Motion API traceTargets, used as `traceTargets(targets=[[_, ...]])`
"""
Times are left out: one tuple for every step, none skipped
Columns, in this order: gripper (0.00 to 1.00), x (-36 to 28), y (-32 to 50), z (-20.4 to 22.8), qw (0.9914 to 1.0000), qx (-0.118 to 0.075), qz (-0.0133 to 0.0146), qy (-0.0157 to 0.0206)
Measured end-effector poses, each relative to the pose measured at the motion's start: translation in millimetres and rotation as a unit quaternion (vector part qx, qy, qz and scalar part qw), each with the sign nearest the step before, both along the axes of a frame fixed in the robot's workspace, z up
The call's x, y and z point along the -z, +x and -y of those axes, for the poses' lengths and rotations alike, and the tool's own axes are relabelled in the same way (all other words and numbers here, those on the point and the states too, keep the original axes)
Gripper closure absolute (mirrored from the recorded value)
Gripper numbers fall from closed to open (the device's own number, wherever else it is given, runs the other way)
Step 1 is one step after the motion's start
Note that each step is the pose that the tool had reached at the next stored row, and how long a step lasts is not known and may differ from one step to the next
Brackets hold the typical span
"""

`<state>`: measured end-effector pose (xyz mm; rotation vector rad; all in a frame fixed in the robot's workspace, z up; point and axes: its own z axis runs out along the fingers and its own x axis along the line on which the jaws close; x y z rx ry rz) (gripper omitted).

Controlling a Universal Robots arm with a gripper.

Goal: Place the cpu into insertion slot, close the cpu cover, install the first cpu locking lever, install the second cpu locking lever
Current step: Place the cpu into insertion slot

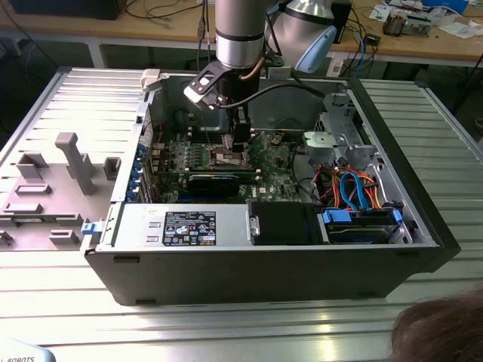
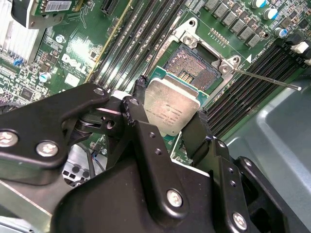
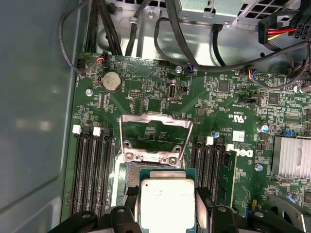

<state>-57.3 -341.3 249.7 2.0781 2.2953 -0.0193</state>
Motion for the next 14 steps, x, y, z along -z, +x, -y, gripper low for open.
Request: traceTargets(targets=[[0.45,0.0,0.0,0.0,1.00000,0.000,0.0000,0.0000],[0.45,0.1,0.0,0.0,1.00000,0.001,0.0000,0.0000],[0.45,0.2,0.0,0.0,1.00000,0.001,0.0000,0.0000],[0.45,0.2,0.0,0.0,1.00000,0.001,0.0000,0.0000],[0.45,0.3,0.0,0.0,1.00000,0.002,0.0000,-0.0001],[0.45,0.3,0.0,0.0,1.00000,0.002,0.0000,-0.0001],[0.45,0.4,0.0,0.0,1.00000,0.002,0.0000,-0.0001],[0.45,0.4,0.0,0.0,1.00000,0.003,0.0000,-0.0001],[0.45,0.5,0.0,0.0,1.00000,0.003,0.0000,-0.0001],[0.45,0.5,0.0,0.0,1.00000,0.003,0.0000,-0.0001],[0.45,0.5,0.0,0.0,0.99999,0.003,0.0000,-0.0002],[0.45,0.5,0.0,0.0,0.99999,0.004,0.0000,-0.0002],[0.45,0.6,0.0,0.0,0.99999,0.004,0.0000,-0.0002],[0.45,0.6,0.0,0.0,0.99999,0.005,0.0000,-0.0002]])
